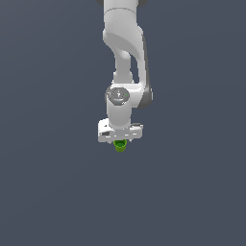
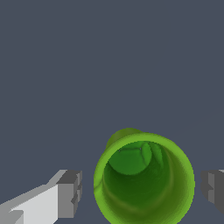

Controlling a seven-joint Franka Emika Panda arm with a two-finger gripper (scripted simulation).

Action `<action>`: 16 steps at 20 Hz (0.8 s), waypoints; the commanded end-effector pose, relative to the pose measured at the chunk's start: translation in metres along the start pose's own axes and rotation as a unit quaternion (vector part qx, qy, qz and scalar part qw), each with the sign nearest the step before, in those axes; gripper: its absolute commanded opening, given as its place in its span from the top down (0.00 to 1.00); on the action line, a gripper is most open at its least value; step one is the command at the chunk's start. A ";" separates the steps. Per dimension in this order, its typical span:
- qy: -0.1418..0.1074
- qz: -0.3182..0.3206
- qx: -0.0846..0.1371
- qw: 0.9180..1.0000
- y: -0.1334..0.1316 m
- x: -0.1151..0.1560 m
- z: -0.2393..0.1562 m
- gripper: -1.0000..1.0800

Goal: Pick up the object and move it to a goal position.

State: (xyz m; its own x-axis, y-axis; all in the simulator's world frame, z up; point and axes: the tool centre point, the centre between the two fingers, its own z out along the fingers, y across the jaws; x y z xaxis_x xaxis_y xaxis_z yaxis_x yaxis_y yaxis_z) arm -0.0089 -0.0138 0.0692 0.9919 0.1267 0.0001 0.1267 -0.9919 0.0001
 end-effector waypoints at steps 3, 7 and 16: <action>0.000 -0.001 0.000 1.000 0.000 -0.001 0.020 0.04; 0.000 -0.001 0.000 1.000 0.000 0.000 0.026 0.04; 0.000 -0.001 0.000 1.000 0.000 0.000 0.027 1.00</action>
State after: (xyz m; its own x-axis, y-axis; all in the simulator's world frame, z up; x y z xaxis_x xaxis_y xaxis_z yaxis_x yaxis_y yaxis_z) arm -0.0084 -0.0142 0.0433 0.9918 0.1281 0.0005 0.1281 -0.9918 0.0002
